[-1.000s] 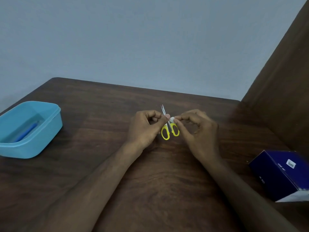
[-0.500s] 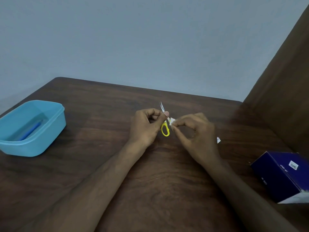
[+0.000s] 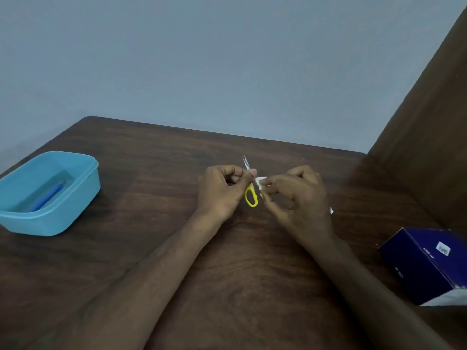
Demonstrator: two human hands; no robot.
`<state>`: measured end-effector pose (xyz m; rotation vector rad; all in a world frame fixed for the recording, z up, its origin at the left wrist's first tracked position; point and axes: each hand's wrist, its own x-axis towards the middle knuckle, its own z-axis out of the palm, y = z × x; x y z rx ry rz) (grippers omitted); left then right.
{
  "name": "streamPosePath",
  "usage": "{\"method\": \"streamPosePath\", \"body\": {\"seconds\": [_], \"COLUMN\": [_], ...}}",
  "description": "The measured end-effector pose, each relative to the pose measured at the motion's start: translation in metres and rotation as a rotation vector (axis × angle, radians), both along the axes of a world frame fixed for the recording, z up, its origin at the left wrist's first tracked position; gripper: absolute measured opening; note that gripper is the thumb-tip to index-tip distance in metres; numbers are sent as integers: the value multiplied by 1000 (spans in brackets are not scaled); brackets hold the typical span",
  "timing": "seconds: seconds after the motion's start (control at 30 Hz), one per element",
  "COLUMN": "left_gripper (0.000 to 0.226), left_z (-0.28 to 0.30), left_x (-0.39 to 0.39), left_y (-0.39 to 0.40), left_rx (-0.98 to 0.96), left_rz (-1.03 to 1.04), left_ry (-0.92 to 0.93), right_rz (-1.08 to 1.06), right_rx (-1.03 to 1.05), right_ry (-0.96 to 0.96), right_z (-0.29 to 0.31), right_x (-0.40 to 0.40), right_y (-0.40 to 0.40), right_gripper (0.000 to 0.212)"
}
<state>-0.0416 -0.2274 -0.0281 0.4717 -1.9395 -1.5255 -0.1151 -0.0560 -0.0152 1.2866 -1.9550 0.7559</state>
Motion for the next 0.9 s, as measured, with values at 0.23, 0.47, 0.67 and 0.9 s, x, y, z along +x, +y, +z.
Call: {"method": "streamPosePath", "body": {"seconds": [0.23,0.47,0.67,0.9], "left_gripper": [24,24,21,20], "left_z": [-1,1,-3,-4], "left_x": [-2,-1,-3,-6], "left_y": [-2,1,-1,-2], "left_rx": [28,1,-44,-59], "left_rz": [33,-6,3,18], "left_ry": [17,31,57,98], "right_rz": [5,-63,-80,23], "right_rx": [40,55,162,-455], "right_ry": [-69,60,-240,-932], "right_z": [0,4,-2,-1], "right_x": [-2,1,0,-4], "right_y": [7,5,3,-5], "right_gripper": [14,9,7,14]}}
